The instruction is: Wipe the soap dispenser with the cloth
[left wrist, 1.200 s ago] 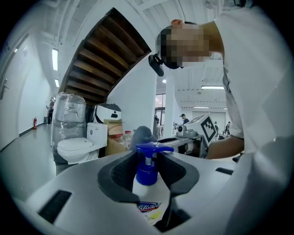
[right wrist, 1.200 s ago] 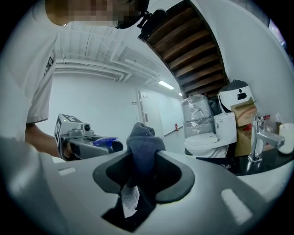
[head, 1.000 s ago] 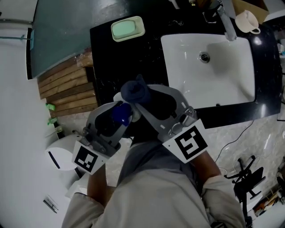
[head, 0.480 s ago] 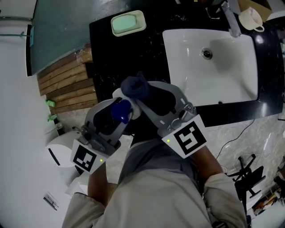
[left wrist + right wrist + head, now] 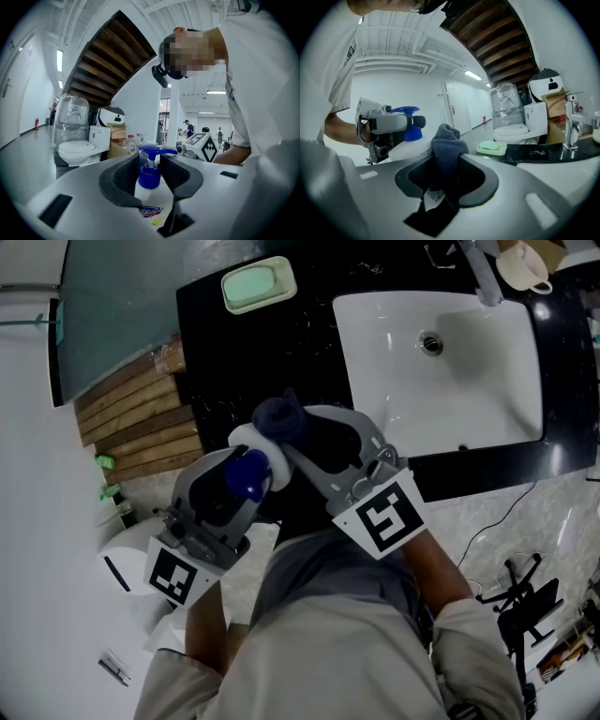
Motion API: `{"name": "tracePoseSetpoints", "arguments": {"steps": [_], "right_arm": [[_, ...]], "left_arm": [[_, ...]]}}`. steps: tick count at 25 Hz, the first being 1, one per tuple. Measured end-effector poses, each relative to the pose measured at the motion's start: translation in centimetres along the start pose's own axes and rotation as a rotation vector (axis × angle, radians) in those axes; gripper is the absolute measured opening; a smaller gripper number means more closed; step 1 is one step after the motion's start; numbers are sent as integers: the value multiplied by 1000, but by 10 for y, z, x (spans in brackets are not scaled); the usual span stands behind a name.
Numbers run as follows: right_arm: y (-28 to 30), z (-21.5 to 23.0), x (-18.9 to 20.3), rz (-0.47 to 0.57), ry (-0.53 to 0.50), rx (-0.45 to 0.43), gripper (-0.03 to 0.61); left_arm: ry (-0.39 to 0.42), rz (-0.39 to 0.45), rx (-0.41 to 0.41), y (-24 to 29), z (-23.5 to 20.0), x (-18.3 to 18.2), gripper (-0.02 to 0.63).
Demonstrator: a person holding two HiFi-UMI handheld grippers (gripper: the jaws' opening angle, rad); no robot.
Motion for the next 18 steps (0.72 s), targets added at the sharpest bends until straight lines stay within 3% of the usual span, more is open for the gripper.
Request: {"name": "tracePoseSetpoints", "arguments": {"steps": [18], "right_arm": [[12, 5, 30, -140, -52, 2, 130]], "left_arm": [[-7, 13, 8, 0, -1, 1, 126]]}}
Point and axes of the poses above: the fingertips, and each gripper's own axes: y forward along the fingers, z to its right, x out of its underside, the point moved 6 cm from there along -y, backward along the fingers, and after that the axes turned 11 degrees about x, right-handed, at the moved point
